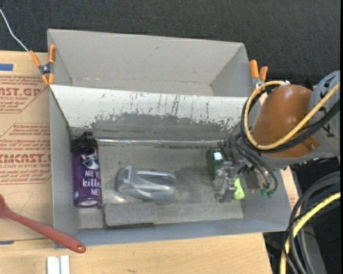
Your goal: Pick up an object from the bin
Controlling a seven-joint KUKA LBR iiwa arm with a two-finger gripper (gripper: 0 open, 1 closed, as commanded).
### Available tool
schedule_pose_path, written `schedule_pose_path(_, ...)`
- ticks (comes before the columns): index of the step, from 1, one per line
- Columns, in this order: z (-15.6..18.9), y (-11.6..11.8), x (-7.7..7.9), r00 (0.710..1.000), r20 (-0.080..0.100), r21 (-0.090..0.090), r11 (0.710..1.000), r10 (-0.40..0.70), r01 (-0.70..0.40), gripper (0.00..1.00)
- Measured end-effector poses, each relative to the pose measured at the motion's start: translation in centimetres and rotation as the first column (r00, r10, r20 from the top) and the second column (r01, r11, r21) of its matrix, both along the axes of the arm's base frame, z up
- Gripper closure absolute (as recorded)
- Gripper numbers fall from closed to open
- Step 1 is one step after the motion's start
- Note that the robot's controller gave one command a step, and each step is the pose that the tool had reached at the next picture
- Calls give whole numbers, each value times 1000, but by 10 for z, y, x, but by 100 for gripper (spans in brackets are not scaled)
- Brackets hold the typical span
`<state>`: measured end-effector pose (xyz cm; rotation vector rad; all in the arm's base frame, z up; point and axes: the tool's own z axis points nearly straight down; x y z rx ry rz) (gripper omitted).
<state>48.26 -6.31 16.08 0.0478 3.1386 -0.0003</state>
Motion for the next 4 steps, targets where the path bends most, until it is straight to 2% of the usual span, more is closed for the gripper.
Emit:
schedule_pose_path(1, 0, 0, 0, 1000, 0, 0, 1000, 0, 0, 100)
schedule_pose_path(2, -90, -61, 30, 997, 4, 0, 997, -75, 75, 100)
schedule_pose_path(3, -97, -64, 30, 997, -3, 0, 997, -80, 80, 100)
schedule_pose_path(4, -91, 4, 29, 998, 4, 1, 998, -67, 67, 100)
